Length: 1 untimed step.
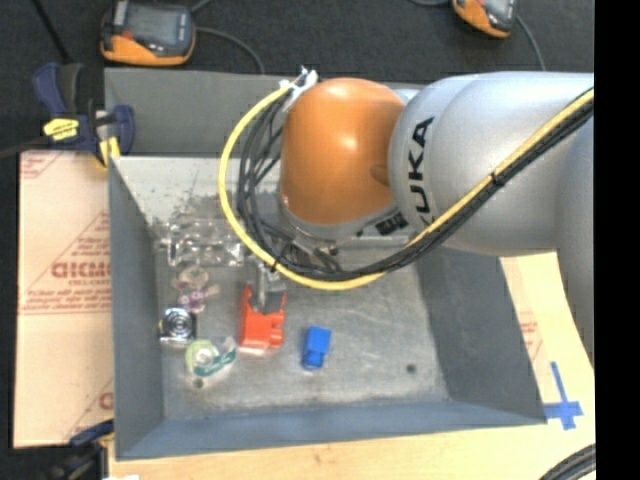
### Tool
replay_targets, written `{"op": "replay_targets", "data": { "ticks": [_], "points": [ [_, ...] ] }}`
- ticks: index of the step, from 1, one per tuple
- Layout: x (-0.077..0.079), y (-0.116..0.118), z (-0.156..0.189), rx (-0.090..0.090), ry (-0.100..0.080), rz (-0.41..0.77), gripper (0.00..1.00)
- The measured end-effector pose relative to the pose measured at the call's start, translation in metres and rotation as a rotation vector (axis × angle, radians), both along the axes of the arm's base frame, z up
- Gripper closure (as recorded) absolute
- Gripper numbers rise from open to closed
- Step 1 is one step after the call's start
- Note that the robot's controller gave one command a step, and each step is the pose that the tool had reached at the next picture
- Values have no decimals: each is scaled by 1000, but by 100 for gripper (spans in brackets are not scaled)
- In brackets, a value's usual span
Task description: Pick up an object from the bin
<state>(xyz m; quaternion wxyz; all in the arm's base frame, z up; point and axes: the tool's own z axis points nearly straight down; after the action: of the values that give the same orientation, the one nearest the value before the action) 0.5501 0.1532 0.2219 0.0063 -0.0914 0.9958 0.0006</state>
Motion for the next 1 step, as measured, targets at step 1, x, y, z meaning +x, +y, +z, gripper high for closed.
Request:
{"op": "replay_targets", "data": {
  "ticks": [1],
  "points": [
    [-53, 0, -63, -5, 15, 399, 100]
  ]
}}
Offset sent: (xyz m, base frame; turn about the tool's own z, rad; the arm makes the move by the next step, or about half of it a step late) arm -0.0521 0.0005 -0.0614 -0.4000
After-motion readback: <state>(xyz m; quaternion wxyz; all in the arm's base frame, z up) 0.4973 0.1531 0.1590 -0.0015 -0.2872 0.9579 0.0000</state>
